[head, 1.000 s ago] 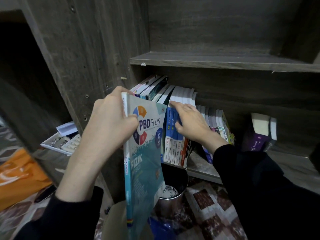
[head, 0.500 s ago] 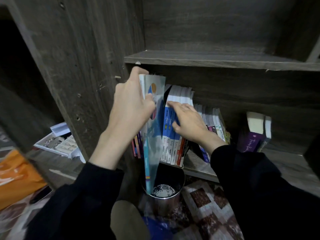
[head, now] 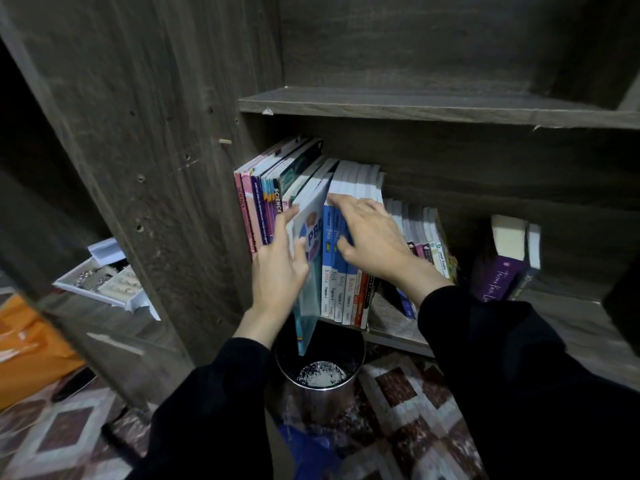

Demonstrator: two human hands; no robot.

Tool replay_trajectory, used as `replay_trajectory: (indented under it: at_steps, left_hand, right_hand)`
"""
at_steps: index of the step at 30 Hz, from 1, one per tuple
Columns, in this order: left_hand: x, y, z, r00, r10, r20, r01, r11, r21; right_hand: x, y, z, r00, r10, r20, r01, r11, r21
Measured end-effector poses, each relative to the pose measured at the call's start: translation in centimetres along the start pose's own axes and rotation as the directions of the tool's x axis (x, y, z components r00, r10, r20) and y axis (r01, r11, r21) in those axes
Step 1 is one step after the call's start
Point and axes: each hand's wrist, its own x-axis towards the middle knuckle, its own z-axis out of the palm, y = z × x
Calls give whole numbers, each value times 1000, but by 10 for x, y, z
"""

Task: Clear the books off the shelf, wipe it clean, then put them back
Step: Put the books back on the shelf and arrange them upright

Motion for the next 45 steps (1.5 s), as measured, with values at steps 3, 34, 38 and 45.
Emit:
replay_trajectory:
  at_steps: [3, 34, 38, 45]
  left_hand:
    - [0, 3, 3, 999, -42, 5, 41, 998, 55]
    - [-83, 17, 65, 652, -658, 377, 758, 567, -323]
    - [-60, 29, 72, 583, -686, 435, 808, 430, -404]
    - [-49, 22, 78, 529, -743, 410, 827, 342, -447]
  right_hand:
    - [3, -1, 4, 1000, -1, -2, 1, 1000, -3]
    - [4, 2, 12, 999, -19, -50, 19, 1000, -14]
    - [5, 2, 13, 998, -28, -56, 27, 1000, -7]
    - [6, 2, 15, 996, -47, -78, 46, 999, -16]
